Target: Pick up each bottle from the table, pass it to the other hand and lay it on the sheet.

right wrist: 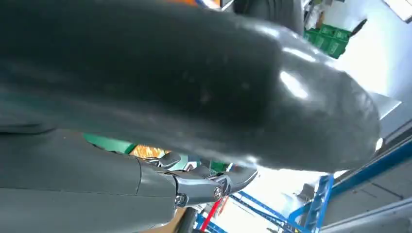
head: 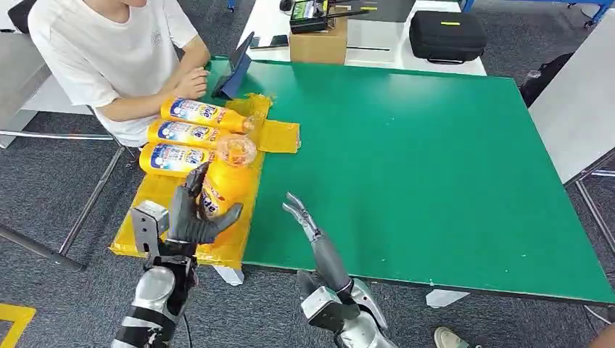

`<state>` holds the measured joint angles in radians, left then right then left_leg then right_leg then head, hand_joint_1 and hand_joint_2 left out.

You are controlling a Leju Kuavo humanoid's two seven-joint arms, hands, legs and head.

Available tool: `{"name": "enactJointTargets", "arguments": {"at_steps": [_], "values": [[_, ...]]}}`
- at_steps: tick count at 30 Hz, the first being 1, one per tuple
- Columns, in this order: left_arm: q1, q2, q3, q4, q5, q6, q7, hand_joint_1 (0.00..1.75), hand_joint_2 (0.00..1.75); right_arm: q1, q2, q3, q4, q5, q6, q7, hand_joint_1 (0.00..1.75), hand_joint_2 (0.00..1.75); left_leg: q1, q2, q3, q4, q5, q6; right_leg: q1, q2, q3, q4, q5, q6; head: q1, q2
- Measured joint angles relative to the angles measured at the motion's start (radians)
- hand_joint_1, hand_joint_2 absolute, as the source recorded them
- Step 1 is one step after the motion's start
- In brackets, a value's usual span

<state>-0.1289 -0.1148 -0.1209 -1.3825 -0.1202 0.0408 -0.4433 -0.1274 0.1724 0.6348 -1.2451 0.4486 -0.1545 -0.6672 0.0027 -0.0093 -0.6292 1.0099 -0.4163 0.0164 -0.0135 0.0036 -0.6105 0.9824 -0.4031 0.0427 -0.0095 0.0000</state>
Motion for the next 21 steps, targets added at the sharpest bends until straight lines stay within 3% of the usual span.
{"name": "enactJointTargets", "arguments": {"at_steps": [5, 12, 16, 21], "values": [[-0.027, 0.037, 0.031, 0.011, -0.155, 0.039, -0.007, 1.75, 1.75, -0.001, -0.004, -0.002, -0.008, 0.000, 0.011, -0.001, 0.00, 0.00, 0.000, 0.000, 0.000, 0.000, 0.000, 0.000, 0.000, 0.000, 0.000, 0.000, 0.000, 0.000, 0.001, 0.000], [-0.076, 0.212, 0.051, 0.142, -0.547, 0.045, -0.056, 1.75, 1.75, -0.003, -0.010, -0.010, -0.010, -0.025, 0.069, -0.026, 0.00, 0.00, 0.000, 0.002, 0.000, 0.000, 0.000, 0.000, 0.000, 0.002, -0.001, 0.000, 0.000, 0.000, 0.000, 0.000], [-0.102, 0.288, 0.047, 0.248, -0.631, 0.016, -0.110, 1.75, 1.75, -0.016, -0.012, -0.010, -0.009, -0.046, 0.081, -0.030, 0.00, 0.00, 0.001, 0.002, 0.000, 0.000, 0.000, 0.000, 0.001, 0.002, -0.001, 0.000, 0.000, 0.000, 0.000, 0.000], [-0.149, 0.315, -0.006, 0.353, -0.680, -0.035, -0.130, 1.75, 1.75, -0.038, -0.012, 0.003, -0.003, -0.073, 0.104, -0.031, 0.00, 0.00, 0.000, -0.001, 0.000, 0.000, 0.000, 0.000, 0.000, 0.001, 0.000, 0.000, 0.000, 0.000, 0.001, 0.000]]}}
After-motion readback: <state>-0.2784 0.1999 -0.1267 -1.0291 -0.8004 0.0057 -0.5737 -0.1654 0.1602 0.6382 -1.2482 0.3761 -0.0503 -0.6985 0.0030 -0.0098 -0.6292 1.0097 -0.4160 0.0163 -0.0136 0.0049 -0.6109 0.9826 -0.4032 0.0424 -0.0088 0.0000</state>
